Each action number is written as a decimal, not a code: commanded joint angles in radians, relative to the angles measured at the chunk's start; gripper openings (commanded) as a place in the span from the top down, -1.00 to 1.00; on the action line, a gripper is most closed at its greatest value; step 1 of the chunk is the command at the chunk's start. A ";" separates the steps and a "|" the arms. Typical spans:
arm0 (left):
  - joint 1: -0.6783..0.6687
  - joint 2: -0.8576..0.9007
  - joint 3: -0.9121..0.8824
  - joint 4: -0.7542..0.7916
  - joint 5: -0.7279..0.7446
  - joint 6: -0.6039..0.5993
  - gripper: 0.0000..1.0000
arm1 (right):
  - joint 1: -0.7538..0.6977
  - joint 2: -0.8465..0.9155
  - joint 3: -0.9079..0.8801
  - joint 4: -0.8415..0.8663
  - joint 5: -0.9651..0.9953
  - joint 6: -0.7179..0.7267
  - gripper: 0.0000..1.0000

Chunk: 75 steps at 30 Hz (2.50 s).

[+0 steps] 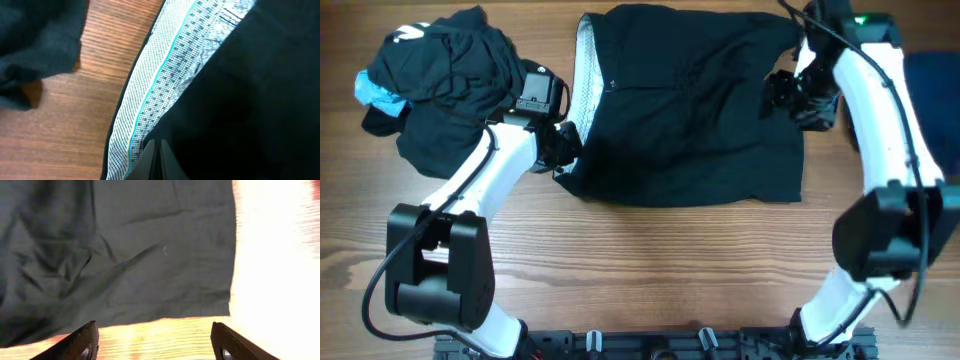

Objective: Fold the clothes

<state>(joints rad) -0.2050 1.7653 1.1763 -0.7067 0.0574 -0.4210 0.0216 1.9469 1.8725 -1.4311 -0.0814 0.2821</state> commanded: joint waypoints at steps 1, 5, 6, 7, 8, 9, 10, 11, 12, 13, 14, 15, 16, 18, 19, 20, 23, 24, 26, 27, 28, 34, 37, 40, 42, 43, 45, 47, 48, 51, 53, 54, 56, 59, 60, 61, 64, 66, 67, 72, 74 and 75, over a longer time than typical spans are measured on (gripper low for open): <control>0.000 -0.055 -0.004 -0.018 0.051 0.097 0.92 | 0.000 -0.185 -0.042 0.001 0.003 -0.021 -0.44; 0.000 -0.142 -0.004 -0.054 0.140 0.230 0.92 | 0.000 -0.364 -0.171 0.031 -0.012 -0.040 -0.57; 0.000 -0.175 -0.004 -0.057 0.231 0.314 0.92 | 0.000 -0.430 -0.254 0.049 -0.042 -0.044 -0.62; 0.000 -0.186 -0.004 -0.057 0.278 0.349 0.92 | 0.000 -0.461 -0.306 0.065 -0.060 -0.044 -0.64; 0.000 -0.190 -0.004 -0.057 0.308 0.371 0.91 | 0.000 -0.480 -0.348 0.079 -0.071 -0.043 -0.68; 0.000 -0.190 -0.004 -0.057 0.338 0.397 0.90 | 0.000 -0.499 -0.405 0.100 -0.076 -0.041 -0.69; 0.000 -0.184 -0.004 -0.057 0.351 0.418 0.90 | 0.000 -0.512 -0.476 0.129 -0.076 -0.027 -0.71; 0.000 -0.175 -0.004 -0.057 0.350 0.423 0.90 | 0.000 -0.513 -0.529 0.153 -0.077 -0.014 -0.70; 0.000 -0.163 -0.005 -0.056 0.350 0.429 0.90 | 0.000 -0.512 -0.574 0.180 -0.077 -0.006 -0.71; 0.001 -0.148 -0.005 -0.055 0.351 0.438 0.90 | 0.000 -0.507 -0.620 0.216 -0.077 0.014 -0.71; 0.001 -0.132 -0.005 -0.051 0.350 0.444 0.90 | -0.001 -0.504 -0.657 0.251 -0.082 0.028 -0.71; 0.001 -0.112 -0.005 -0.041 0.350 0.444 0.89 | -0.004 -0.501 -0.683 0.280 -0.089 0.035 -0.70; 0.001 -0.091 -0.005 -0.025 0.351 0.444 0.88 | -0.009 -0.497 -0.703 0.312 -0.100 0.035 -0.70; 0.001 -0.045 -0.005 0.014 0.351 0.444 0.88 | -0.022 -0.491 -0.725 0.351 -0.100 0.035 -0.70; 0.001 -0.014 -0.005 0.041 0.353 0.443 0.88 | -0.030 -0.489 -0.730 0.364 -0.100 0.034 -0.70; 0.001 0.010 -0.005 0.061 0.354 0.443 0.85 | -0.036 -0.488 -0.732 0.370 -0.100 0.032 -0.71; 0.002 0.085 -0.005 0.127 0.352 0.443 0.77 | -0.047 -0.488 -0.732 0.373 -0.099 0.021 -0.70; 0.006 0.109 -0.005 0.142 0.350 0.443 0.74 | -0.047 -0.488 -0.732 0.372 -0.100 0.007 -0.71; 0.022 0.142 -0.005 0.146 0.349 0.440 0.68 | -0.047 -0.488 -0.732 0.369 -0.092 0.004 -0.72; 0.032 0.153 -0.005 0.140 0.345 0.439 0.63 | -0.047 -0.488 -0.732 0.368 -0.092 0.002 -0.72; 0.045 0.163 -0.005 0.132 0.339 0.439 0.57 | -0.047 -0.488 -0.732 0.369 -0.092 0.002 -0.73; 0.141 0.179 -0.005 0.100 0.320 0.439 0.02 | -0.047 -0.488 -0.732 0.369 -0.092 -0.020 -0.74; 0.160 0.182 -0.006 0.100 0.320 0.439 -0.01 | -0.047 -0.488 -0.732 0.369 -0.092 -0.019 -0.75; 0.151 0.198 -0.006 0.090 0.322 0.440 -0.02 | -0.047 -0.488 -0.732 0.369 -0.092 -0.020 -0.75; 0.138 0.217 -0.006 0.060 0.348 0.444 -0.04 | -0.047 -0.488 -0.732 0.369 -0.092 -0.020 -0.75; 0.134 0.220 -0.006 0.047 0.358 0.445 -0.05 | -0.047 -0.488 -0.732 0.369 -0.092 -0.020 -0.75; 0.129 0.220 -0.006 0.022 0.393 0.473 -0.06 | -0.047 -0.488 -0.732 0.369 -0.092 -0.021 -0.74; 0.129 0.220 -0.006 -0.003 0.438 0.500 -0.05 | -0.047 -0.488 -0.732 0.371 -0.091 -0.020 -0.74; 0.129 0.220 -0.006 -0.020 0.453 0.500 -0.05 | -0.047 -0.488 -0.732 0.373 -0.091 -0.020 -0.74; 0.129 0.220 -0.006 -0.082 0.467 0.531 0.04 | -0.047 -0.488 -0.732 0.373 -0.091 -0.020 -0.74; 0.129 0.220 -0.006 -0.116 0.467 0.549 0.21 | -0.047 -0.488 -0.732 0.374 -0.091 -0.020 -0.74; 0.130 0.220 -0.006 -0.125 0.467 0.549 0.34 | -0.047 -0.488 -0.732 0.376 -0.091 -0.021 -0.75; 0.130 0.220 -0.005 -0.138 0.467 0.548 0.55 | -0.047 -0.486 -0.732 0.381 -0.091 -0.020 -0.74; 0.131 0.219 -0.005 -0.144 0.467 0.548 0.92 | -0.047 -0.483 -0.732 0.381 -0.091 -0.020 -0.75; 0.132 0.219 -0.003 -0.144 0.467 0.548 0.92 | -0.047 -0.482 -0.732 0.381 -0.091 -0.020 -0.75; 0.132 0.219 0.003 -0.147 0.467 0.547 0.92 | -0.047 -0.482 -0.732 0.381 -0.091 -0.020 -0.75; 0.145 0.212 0.028 -0.160 0.470 0.517 0.92 | -0.047 -0.482 -0.732 0.381 -0.091 -0.020 -0.75; 0.160 0.195 0.043 -0.173 0.470 0.486 0.92 | -0.047 -0.482 -0.732 0.381 -0.084 -0.019 -0.74; 0.167 0.182 0.047 -0.173 0.470 0.465 0.92 | -0.047 -0.482 -0.732 0.380 -0.073 -0.016 -0.75; 0.188 0.039 0.047 -0.131 0.391 0.322 0.92 | -0.047 -0.478 -0.736 0.369 -0.026 0.060 -0.72; 0.188 -0.014 0.047 -0.119 0.340 0.276 0.92 | -0.047 -0.469 -0.736 0.367 -0.026 0.064 -0.72; 0.188 -0.044 0.047 -0.112 0.317 0.257 0.92 | -0.047 -0.463 -0.736 0.367 -0.023 0.076 -0.72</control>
<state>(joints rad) -0.0246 1.8297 1.2045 -0.8341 0.4629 -0.0547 -0.0235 1.4605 1.1427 -1.0607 -0.1322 0.3206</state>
